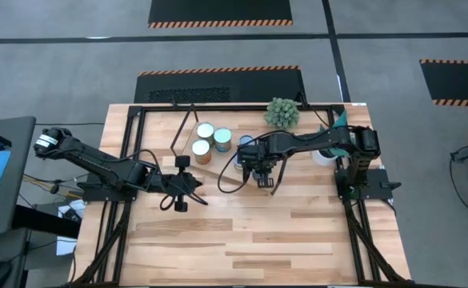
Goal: Pick and place cans onto a shelf
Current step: Put the canned pineapple rings on the shelf, then return to Home Position
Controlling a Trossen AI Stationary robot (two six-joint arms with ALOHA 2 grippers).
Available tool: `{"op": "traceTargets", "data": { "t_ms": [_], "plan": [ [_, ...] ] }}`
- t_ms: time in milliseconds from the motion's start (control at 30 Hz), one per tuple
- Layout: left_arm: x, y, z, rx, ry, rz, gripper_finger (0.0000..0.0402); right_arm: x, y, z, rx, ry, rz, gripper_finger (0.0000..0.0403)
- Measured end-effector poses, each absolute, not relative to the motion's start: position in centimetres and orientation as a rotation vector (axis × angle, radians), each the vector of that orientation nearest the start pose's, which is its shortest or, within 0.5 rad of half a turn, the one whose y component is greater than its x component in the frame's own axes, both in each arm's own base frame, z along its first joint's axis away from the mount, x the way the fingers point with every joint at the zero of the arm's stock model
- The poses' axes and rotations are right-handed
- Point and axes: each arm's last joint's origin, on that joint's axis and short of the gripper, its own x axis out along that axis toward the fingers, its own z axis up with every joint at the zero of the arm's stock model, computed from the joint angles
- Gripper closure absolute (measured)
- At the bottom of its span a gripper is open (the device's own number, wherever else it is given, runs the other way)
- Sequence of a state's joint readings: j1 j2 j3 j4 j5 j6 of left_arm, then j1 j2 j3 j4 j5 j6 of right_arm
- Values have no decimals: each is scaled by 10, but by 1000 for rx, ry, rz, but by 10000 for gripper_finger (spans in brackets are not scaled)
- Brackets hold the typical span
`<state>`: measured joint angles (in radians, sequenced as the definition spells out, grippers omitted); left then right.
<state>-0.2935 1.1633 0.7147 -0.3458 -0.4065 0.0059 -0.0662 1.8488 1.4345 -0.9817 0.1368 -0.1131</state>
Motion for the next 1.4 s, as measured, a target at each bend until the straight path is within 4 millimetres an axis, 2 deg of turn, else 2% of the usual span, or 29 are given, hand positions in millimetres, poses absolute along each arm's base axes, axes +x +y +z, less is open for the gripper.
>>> {"op": "traceTargets", "data": {
  "t_ms": [400,567,733,1033,1233,1400],
  "plan": [
    [222,-55,226,278,747,105,402,356,-28,219,-171,1409,-77,336],
    [222,-55,226,283,747,103,401,356,-30,220,-224,1412,-140,325],
    [222,-55,226,286,748,102,402,361,-28,230,-235,1381,-147,323],
    [221,-55,226,288,752,102,401,358,-3,251,-197,1427,-170,323],
    [221,-55,226,288,752,102,401,361,36,264,-272,1360,-78,323],
    [220,-55,225,293,768,102,401,363,62,266,-296,1295,-30,323]
  ]
}}
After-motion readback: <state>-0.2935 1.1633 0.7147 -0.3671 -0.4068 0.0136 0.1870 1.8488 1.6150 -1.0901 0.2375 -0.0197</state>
